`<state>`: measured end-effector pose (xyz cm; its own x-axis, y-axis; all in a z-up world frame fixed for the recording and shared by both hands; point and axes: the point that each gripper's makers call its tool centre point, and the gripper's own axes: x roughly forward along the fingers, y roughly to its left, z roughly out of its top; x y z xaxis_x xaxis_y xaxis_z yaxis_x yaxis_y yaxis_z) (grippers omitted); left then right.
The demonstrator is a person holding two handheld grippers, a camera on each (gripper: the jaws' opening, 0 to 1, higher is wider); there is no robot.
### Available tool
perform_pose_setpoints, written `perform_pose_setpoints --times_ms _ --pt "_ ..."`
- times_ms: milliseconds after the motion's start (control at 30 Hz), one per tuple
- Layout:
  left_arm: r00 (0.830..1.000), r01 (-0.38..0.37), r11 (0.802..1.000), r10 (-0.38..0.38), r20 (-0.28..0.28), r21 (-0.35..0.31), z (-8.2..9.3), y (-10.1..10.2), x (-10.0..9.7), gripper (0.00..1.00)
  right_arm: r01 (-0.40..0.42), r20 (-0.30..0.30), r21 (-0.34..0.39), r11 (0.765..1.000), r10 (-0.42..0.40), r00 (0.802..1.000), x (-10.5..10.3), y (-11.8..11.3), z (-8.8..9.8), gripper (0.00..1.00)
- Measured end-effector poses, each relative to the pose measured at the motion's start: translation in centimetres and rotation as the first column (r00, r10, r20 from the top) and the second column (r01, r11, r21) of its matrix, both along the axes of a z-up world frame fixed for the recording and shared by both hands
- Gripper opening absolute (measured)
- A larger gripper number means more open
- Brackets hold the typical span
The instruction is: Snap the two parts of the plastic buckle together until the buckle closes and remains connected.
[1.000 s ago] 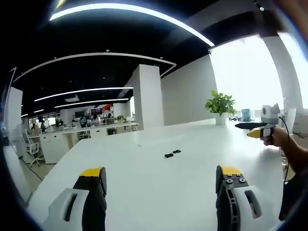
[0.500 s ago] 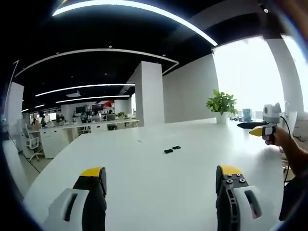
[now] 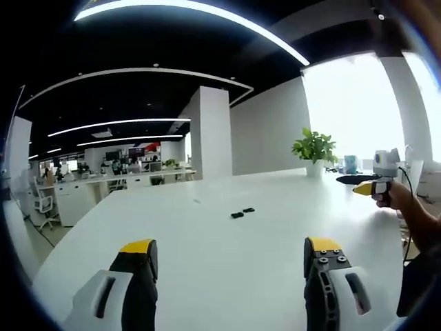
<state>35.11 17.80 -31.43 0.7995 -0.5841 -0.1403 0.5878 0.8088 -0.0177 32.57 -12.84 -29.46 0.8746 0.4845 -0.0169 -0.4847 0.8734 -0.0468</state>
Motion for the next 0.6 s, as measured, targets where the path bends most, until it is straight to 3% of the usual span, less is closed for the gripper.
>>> perform_pose_setpoints --times_ms 367,467,600 --pt "1.000 0.006 1.000 -0.006 -0.008 -0.004 0.0 -0.1 0.1 0.93 0.003 0.002 -0.002 1.000 -0.003 1.000 0.3 -0.5 0.0 0.90" --pt "1.000 0.001 1.000 -0.001 -0.021 0.015 -0.2 -0.2 0.4 0.99 0.005 0.004 -0.005 1.000 -0.005 1.000 0.8 -0.9 -0.1 0.94" --pt "1.000 0.007 1.000 -0.007 -0.029 0.008 -0.1 -0.3 0.5 0.99 0.007 -0.006 -0.005 1.000 -0.007 1.000 1.4 -1.2 -0.2 1.00"
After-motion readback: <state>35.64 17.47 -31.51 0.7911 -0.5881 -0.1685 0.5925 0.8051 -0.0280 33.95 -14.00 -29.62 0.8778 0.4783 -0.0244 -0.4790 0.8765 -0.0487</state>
